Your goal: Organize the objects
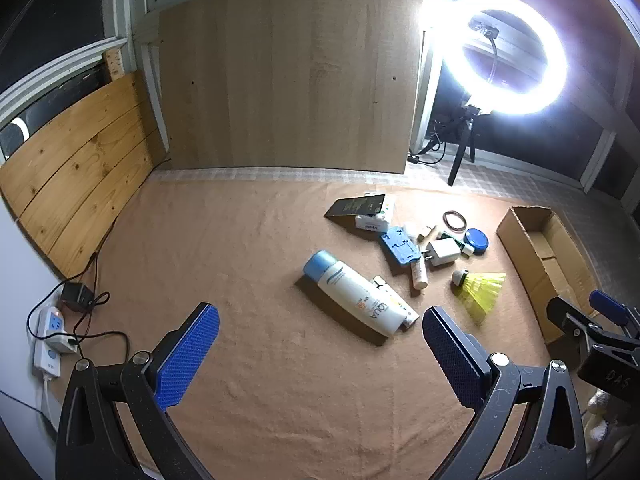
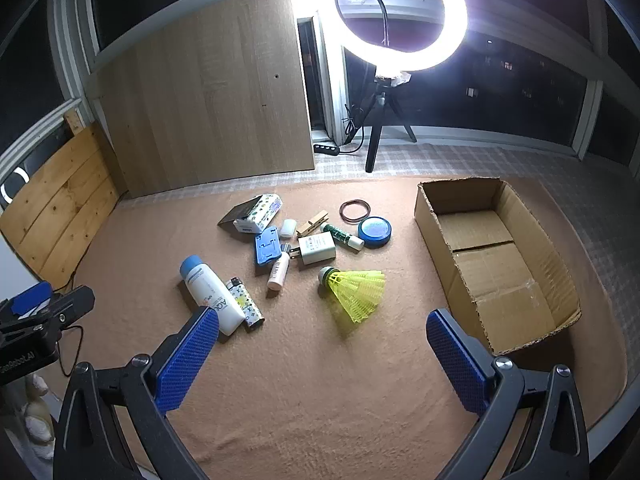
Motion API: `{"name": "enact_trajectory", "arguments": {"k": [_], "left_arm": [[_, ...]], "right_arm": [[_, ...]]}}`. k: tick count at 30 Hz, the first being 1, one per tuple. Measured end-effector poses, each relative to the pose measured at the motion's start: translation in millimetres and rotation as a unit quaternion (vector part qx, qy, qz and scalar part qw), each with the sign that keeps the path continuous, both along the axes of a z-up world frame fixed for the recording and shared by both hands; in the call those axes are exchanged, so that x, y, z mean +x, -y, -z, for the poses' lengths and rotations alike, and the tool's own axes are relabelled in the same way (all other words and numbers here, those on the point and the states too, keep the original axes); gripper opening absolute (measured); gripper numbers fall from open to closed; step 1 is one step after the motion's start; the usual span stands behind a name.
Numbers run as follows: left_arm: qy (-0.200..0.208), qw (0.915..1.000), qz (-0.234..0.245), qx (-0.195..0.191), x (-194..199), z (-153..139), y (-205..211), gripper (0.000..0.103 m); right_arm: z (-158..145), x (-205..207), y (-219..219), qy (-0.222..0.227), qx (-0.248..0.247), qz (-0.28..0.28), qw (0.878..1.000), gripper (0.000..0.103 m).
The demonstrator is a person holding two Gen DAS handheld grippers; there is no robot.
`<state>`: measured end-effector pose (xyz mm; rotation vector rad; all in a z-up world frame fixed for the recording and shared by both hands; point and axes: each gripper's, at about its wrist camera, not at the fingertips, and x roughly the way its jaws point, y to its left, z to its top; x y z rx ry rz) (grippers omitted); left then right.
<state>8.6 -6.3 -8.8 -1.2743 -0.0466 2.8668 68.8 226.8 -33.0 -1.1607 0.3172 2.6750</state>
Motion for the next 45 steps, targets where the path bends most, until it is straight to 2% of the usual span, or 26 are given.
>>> {"name": "enact_trajectory", "arguments": {"k": [45], "left_arm": [[-0.006,0.9999,0.011,-0.006,3.4,-2.5,-3.8,0.103]], "right_arm": [[-7.9,4.3,4.5,0.002,0.006,-0.002,1.0,0.103]]}}
